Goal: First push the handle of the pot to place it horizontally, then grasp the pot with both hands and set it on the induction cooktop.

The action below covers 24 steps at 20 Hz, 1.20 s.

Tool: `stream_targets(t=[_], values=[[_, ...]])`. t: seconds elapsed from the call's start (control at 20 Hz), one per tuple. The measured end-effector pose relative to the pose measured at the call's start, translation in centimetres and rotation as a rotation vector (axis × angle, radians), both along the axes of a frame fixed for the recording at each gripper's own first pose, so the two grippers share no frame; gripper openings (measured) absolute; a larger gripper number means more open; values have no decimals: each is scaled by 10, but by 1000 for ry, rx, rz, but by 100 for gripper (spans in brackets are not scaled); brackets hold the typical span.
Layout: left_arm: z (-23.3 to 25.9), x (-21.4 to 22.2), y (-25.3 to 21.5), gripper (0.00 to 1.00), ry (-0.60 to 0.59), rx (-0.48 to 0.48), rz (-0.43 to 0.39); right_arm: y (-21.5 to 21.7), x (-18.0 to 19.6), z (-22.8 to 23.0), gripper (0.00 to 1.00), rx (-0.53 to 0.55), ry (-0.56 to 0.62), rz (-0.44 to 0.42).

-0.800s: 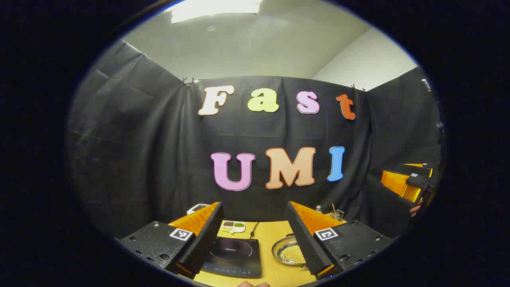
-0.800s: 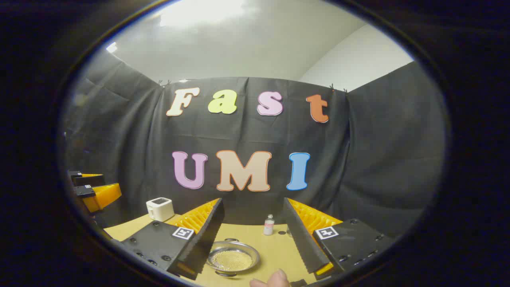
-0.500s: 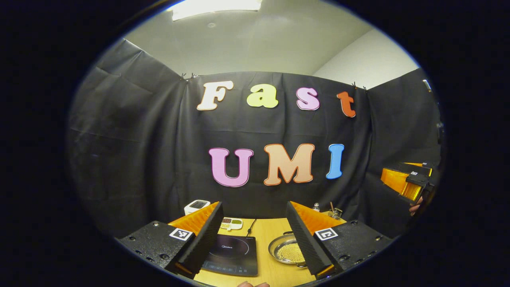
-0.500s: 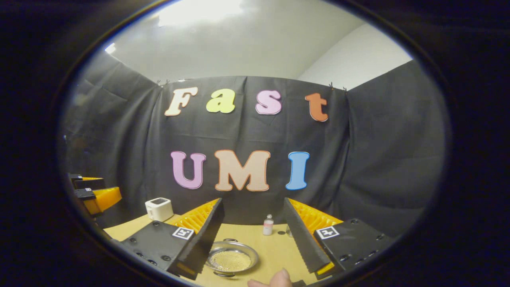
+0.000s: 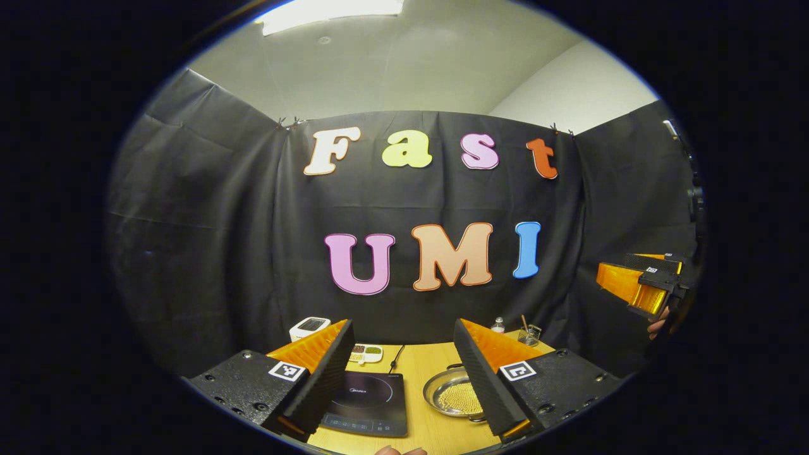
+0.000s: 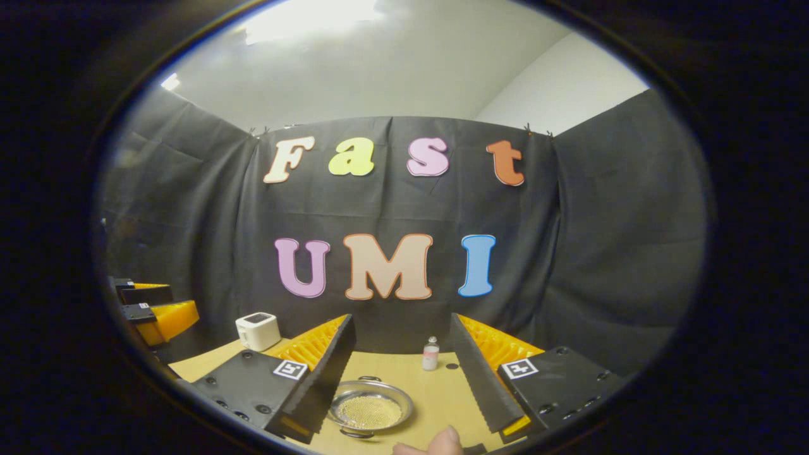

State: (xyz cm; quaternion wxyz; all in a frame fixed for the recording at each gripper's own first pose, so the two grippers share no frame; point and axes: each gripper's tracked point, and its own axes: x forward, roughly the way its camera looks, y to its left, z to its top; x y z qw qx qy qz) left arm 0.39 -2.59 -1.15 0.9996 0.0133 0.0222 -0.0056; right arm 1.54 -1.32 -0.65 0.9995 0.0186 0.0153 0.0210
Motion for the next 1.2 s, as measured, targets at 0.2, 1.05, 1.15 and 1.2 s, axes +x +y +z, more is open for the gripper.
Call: stream_targets(t=[0.2, 1.05, 1.15, 1.2], values=[[-4, 1, -3, 94, 11, 2, 23, -6, 5, -8, 94, 3, 16, 18], [-52, 54, 20, 95, 101, -39, 81, 56, 62, -124, 63, 11, 329, 135], [-61, 70, 38, 96, 112, -45, 74, 75, 69, -141, 53, 13, 382, 135], [-66, 78, 44, 96, 119, -55, 64, 84, 73, -148, 46, 14, 406, 132]])
